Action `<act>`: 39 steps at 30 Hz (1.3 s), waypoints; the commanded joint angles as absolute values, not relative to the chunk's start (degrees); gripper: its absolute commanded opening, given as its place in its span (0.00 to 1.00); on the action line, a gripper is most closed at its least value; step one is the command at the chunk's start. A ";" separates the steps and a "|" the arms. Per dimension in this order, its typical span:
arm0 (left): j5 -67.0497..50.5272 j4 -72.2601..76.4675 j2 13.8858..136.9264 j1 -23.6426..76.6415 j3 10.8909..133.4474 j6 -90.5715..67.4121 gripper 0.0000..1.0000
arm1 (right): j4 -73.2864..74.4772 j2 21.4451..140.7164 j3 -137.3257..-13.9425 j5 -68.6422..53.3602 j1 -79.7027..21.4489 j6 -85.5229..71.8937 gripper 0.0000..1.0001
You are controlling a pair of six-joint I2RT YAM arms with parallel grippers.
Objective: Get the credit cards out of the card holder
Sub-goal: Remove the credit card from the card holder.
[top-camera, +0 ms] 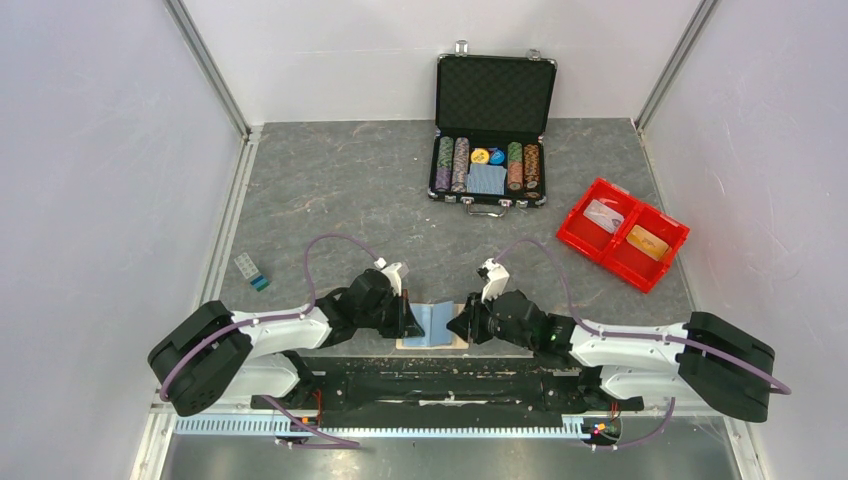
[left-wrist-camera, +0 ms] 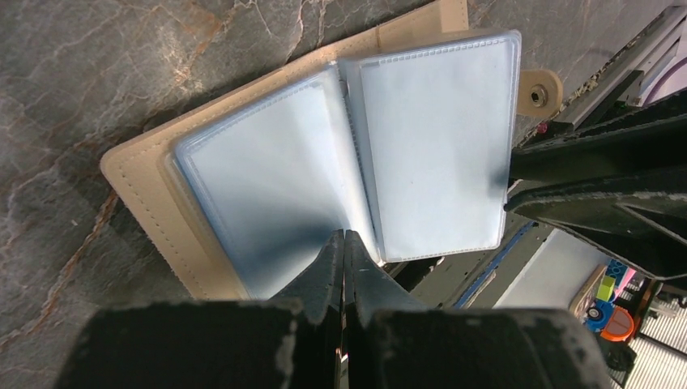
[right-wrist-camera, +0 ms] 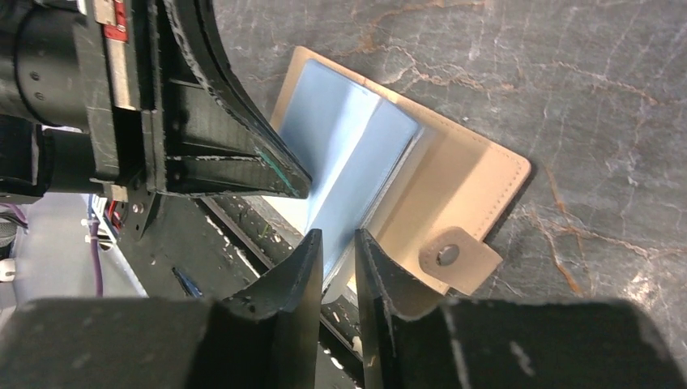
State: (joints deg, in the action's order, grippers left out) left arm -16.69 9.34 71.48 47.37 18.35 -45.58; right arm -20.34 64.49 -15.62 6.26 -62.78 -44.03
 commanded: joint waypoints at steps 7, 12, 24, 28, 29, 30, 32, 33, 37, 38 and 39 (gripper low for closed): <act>-19.18 14.18 71.11 47.49 17.40 -49.19 0.02 | -23.10 64.53 -19.43 4.27 -63.02 -40.08 0.24; -19.90 15.55 71.81 47.55 17.31 -49.98 0.02 | -23.38 65.84 -19.75 4.03 -63.02 -40.14 0.22; -21.36 19.29 73.06 47.55 16.36 -51.85 0.02 | -27.25 67.39 -20.04 2.49 -63.02 -40.05 0.03; -21.27 18.80 71.60 47.55 15.99 -52.21 0.02 | -26.54 68.12 -20.13 3.81 -63.00 -40.61 0.00; -21.05 18.05 70.85 47.55 16.07 -52.16 0.03 | -26.06 68.33 -20.21 4.06 -62.93 -40.74 0.00; -20.61 16.59 69.80 47.54 16.36 -51.97 0.03 | -25.43 68.31 -20.38 4.49 -62.93 -40.77 0.00; -18.64 12.33 66.98 47.55 17.36 -51.28 0.05 | -23.27 67.77 -20.57 5.90 -62.78 -40.34 0.00; -17.23 9.07 65.31 47.55 18.09 -51.16 0.08 | -22.11 67.20 -20.57 6.27 -62.61 -40.02 0.00; -13.44 -1.47 60.78 47.55 21.58 -49.06 0.16 | -19.03 64.73 -19.90 6.68 -60.94 -38.42 0.00; -11.99 -4.73 60.23 47.54 22.90 -48.39 0.17 | -18.57 64.28 -19.60 6.45 -60.44 -38.05 0.00; -10.71 -7.35 59.98 47.48 23.91 -47.49 0.17 | -18.36 63.81 -19.20 5.91 -59.73 -37.74 0.00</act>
State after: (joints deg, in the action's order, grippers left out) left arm -16.34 4.12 62.26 47.40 18.85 -50.28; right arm -19.97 66.39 -18.33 4.86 -61.49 -39.94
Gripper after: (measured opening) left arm 0.158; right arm 0.005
